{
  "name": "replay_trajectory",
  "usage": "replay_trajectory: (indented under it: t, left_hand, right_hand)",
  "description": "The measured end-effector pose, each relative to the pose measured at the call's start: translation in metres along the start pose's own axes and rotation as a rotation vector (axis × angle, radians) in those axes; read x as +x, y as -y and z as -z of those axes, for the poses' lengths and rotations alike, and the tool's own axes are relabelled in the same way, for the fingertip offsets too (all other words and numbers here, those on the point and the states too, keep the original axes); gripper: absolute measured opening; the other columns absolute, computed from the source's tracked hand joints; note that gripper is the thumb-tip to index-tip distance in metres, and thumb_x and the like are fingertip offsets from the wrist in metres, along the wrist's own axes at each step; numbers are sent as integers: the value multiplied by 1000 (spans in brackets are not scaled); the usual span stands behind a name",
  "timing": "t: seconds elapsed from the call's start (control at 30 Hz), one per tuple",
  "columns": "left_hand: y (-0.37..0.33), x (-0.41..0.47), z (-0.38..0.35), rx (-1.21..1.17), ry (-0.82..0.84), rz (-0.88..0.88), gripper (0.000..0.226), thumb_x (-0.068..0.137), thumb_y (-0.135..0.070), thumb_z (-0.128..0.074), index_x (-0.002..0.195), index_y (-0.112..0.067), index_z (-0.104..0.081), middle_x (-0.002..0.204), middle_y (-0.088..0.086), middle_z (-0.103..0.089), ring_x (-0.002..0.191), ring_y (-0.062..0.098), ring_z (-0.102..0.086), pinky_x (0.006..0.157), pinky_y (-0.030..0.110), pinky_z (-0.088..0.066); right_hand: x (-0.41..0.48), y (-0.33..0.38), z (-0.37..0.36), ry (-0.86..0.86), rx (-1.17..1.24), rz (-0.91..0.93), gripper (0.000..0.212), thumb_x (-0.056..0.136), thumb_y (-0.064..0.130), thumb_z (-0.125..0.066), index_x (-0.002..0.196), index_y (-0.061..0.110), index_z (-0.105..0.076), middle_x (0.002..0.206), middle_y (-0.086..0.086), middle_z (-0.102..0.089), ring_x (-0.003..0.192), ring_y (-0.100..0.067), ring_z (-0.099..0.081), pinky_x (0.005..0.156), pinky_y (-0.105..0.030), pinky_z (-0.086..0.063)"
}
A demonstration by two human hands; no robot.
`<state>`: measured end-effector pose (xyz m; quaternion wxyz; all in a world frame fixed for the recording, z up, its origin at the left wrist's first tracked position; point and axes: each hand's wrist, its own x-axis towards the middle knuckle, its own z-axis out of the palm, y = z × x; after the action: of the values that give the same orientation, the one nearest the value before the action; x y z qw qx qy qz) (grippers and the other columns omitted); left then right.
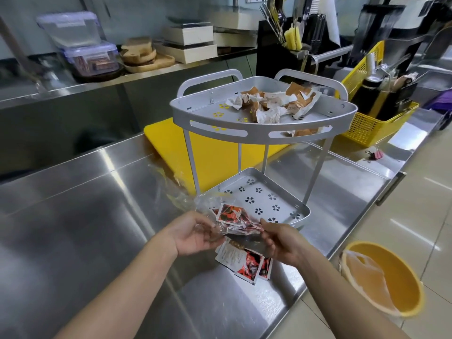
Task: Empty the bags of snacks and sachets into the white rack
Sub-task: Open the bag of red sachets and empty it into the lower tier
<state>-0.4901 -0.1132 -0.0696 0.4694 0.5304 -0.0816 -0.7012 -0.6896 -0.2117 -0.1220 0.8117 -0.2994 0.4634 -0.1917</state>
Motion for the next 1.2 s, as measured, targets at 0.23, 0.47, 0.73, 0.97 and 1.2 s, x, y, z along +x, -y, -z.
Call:
replay_trajectory:
  t: [0.23,0.47,0.73,0.97,1.2]
  left_hand:
    - [-19,1,-46,199,-24,-148,57,78,20,-46,111,-26,-39,65,10,-58,64,22,-58,76,42,-49]
    - [-15,26,-98,401,-88,-257,54,88,5,-51,133,-15,-30,83,11,-63,66,22,-64,82,41,-54]
    - [-20,32,-87,460,-376,-247,34,94,-1,-40,128,4,-39,69,16,-65,51,20,-62,47,29,-54]
    - [-56,12,-79,71,-397,-562,30,91,4,-39,115,-15,-33,74,15,-65,61,23,-65,71,42,-55]
    - [-63,-1,-61,29,-401,-471,21,93,2,-36,77,-9,-43,70,14,-68,63,23,-67,64,39,-55]
  right_hand:
    - [-19,48,16,-67,-2,419,24,91,8,-50,67,10,-48,42,1,-47,31,-8,-35,30,-16,-26]
    - [-32,57,60,-207,19,486,25,91,11,-51,67,7,-50,42,-1,-47,31,-8,-37,30,-16,-27]
    - [-37,41,71,-277,-78,219,32,90,20,-55,61,10,-47,39,1,-40,26,-6,-29,29,-13,-21]
    - [-42,72,37,-69,237,317,29,91,27,-52,64,16,-50,38,4,-45,31,-4,-34,32,-13,-27]
    - [-40,85,17,-58,226,338,29,91,23,-54,65,11,-46,35,6,-40,24,-2,-27,28,-11,-18]
